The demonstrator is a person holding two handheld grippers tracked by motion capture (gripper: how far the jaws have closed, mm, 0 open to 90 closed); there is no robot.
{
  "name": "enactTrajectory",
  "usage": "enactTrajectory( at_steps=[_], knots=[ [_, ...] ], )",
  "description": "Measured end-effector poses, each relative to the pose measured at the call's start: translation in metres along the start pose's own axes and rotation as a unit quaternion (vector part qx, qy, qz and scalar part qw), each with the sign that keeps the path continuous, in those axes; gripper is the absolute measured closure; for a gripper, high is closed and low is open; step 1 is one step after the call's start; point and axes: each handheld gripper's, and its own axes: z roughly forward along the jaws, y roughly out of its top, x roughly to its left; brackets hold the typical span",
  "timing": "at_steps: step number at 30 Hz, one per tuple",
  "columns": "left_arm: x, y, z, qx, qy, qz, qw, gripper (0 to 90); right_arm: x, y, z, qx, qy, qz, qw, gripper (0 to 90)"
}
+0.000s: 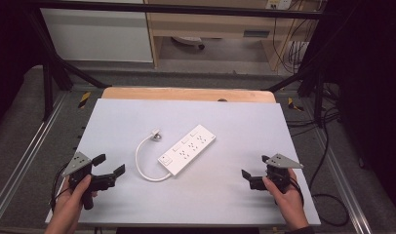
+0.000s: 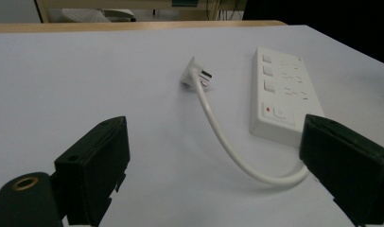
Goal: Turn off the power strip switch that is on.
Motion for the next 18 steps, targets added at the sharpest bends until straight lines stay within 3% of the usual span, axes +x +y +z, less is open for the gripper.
enactTrajectory(
  at_steps=[10, 14, 18],
  knots=[
    [-0.005, -0.019, -0.008, 0.009, -0.006, 0.003, 0.9999, 9.3, -0.003, -0.002, 0.002, 0.006, -0.012, 0.007, 0.9999, 2.8],
    [-0.008, -0.018, -0.007, 0.005, -0.014, 0.006, 0.9999, 9.0, -0.008, -0.007, 0.009, 0.038, -0.035, 0.024, 0.9984, 3.1],
    [-0.006, -0.018, -0.008, 0.003, -0.01, 0.001, 0.9999, 9.0, -0.012, -0.012, 0.023, 0.08, -0.06, 0.033, 0.9945, 2.9]
  ],
)
